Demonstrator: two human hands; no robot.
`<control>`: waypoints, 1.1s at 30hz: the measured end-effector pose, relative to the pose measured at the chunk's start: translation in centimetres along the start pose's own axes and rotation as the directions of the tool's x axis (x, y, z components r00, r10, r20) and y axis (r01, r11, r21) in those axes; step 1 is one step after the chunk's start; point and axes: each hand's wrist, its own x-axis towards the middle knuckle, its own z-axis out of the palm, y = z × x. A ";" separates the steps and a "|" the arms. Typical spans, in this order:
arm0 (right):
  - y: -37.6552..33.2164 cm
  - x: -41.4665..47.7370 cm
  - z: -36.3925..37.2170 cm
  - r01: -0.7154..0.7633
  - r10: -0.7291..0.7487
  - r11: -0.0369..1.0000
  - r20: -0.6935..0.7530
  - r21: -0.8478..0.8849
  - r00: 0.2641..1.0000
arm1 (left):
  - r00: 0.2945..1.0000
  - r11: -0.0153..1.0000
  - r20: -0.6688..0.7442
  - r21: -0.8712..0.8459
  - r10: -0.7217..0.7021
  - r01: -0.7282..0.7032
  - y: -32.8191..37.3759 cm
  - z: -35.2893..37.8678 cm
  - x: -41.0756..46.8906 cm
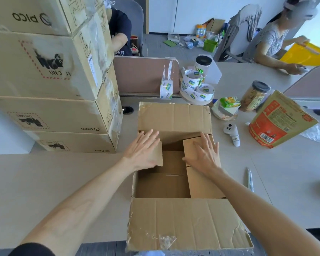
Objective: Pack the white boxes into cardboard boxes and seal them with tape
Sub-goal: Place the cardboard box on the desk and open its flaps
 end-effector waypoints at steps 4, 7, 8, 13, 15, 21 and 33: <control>-0.8 -1.5 0.4 0.133 -0.114 0.977 0.123 -0.164 0.986 | 0.997 0.996 -0.049 0.072 0.051 -0.047 0.8 -0.7 -0.6; -1.2 -2.1 -0.3 0.193 -0.174 0.965 0.120 -0.178 0.977 | 0.986 1.000 -0.165 -0.010 0.007 -0.009 0.8 -2.6 -1.5; -1.2 -2.3 -0.5 0.211 -0.192 0.961 0.117 -0.177 0.974 | 0.975 1.000 -0.221 -0.026 -0.005 -0.001 0.8 -3.3 -1.9; -1.0 -3.6 -1.4 0.330 -0.321 0.930 0.079 -0.161 0.944 | 0.901 0.998 -0.430 0.016 -0.053 0.066 0.3 -6.3 -4.0; -0.8 -3.8 -1.9 0.372 -0.375 0.915 0.013 -0.155 0.927 | 0.896 0.990 -0.444 0.115 -0.021 0.081 -0.3 -7.0 -5.0; 0.2 -3.8 -6.6 0.314 -0.359 0.929 -0.271 -0.198 0.893 | 0.917 0.921 -0.398 0.353 -0.014 0.168 -1.3 -7.0 -7.6; 8.0 -6.0 -7.7 -0.185 0.167 0.944 -0.091 -0.272 0.982 | 0.968 0.957 -0.005 0.149 -0.251 0.249 2.5 -5.0 -6.9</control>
